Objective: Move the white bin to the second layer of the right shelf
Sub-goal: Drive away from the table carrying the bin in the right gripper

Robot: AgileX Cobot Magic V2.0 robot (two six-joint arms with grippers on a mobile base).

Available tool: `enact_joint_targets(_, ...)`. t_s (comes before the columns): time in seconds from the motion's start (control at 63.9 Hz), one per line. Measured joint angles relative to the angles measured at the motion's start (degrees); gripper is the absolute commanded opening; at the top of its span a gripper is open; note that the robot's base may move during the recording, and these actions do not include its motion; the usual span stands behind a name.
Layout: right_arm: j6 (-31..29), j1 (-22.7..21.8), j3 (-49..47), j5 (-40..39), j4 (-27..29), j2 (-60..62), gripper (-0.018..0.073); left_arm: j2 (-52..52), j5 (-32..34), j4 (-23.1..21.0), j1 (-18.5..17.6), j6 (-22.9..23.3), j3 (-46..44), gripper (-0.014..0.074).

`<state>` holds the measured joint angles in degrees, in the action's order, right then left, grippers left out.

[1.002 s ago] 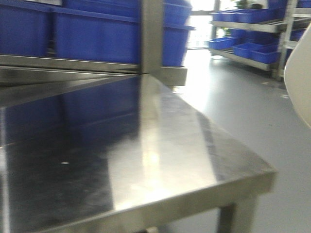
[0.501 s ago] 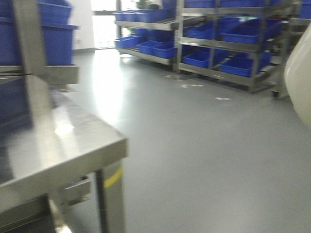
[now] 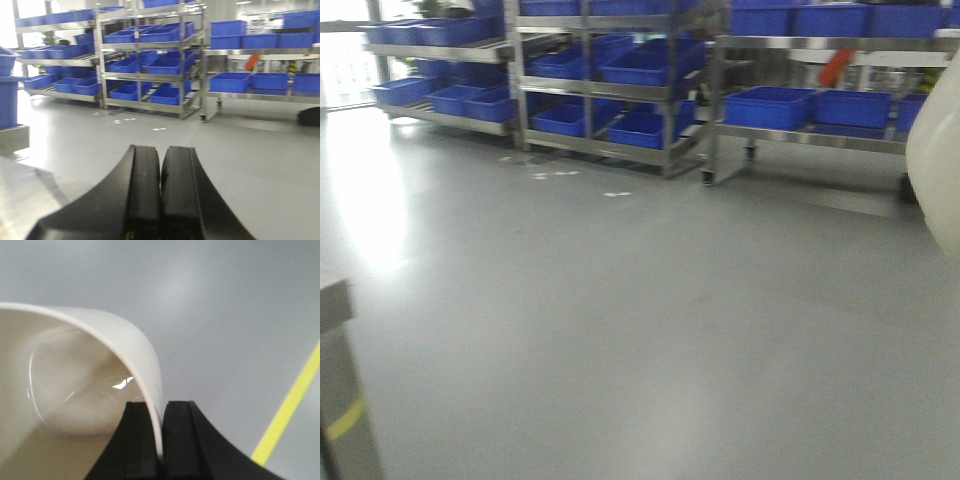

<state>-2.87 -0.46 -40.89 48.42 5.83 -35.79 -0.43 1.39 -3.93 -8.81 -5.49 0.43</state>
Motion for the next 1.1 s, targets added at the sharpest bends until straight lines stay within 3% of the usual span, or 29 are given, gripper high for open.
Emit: enact_joint_targets(1.096,0.0,-0.1,0.0,1.3,0.0,0.2,0.0088,0.0,0.0,0.0,0.0,0.0,0.0,0.0085)
